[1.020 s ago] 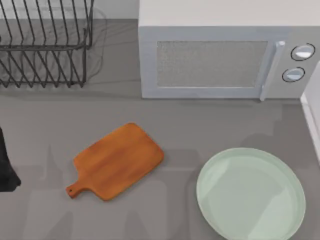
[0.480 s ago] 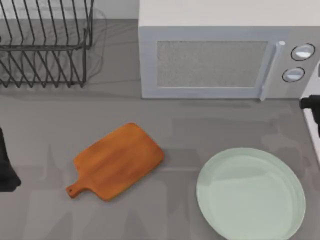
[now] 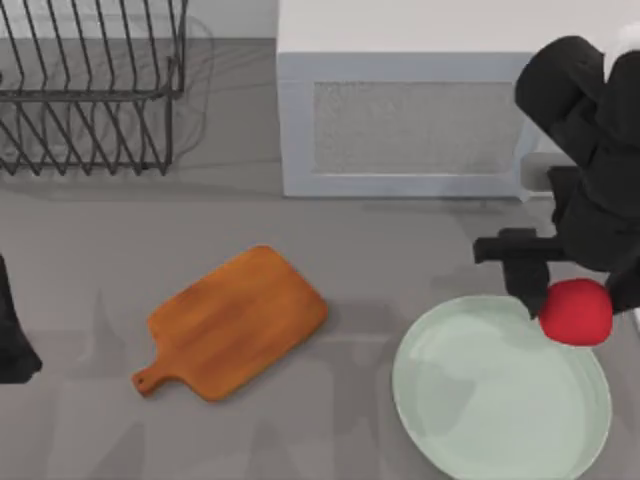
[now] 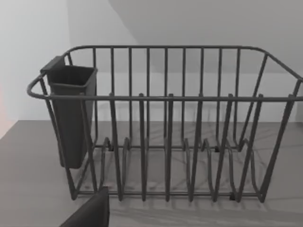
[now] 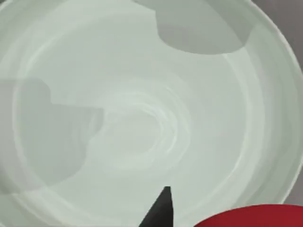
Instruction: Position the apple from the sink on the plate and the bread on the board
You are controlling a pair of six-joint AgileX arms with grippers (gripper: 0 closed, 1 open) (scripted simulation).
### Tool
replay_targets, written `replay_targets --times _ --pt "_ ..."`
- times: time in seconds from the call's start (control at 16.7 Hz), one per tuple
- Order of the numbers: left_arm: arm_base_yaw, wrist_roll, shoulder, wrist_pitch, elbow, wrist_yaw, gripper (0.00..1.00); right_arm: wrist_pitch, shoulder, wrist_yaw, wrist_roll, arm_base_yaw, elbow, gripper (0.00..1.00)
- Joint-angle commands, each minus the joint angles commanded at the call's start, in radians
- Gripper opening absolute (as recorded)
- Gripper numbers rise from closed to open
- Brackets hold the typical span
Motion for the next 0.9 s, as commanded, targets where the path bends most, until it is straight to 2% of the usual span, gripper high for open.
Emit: replay_targets --times 0.3,0.66,0.9 --pt "0.000 0.000 0.000 0.000 0.000 0.000 1.00 -0.012 -0.039 -0.006 0.123 0.144 0.006 0.00" --pt "0.000 0.000 0.000 0.000 0.000 0.000 1.00 -0.012 -0.042 -0.006 0.132 0.155 0.007 0.00" --pt "0.000 0.000 0.000 0.000 0.000 0.000 1.00 -0.012 -0.042 -0.006 0.132 0.155 0.007 0.30"
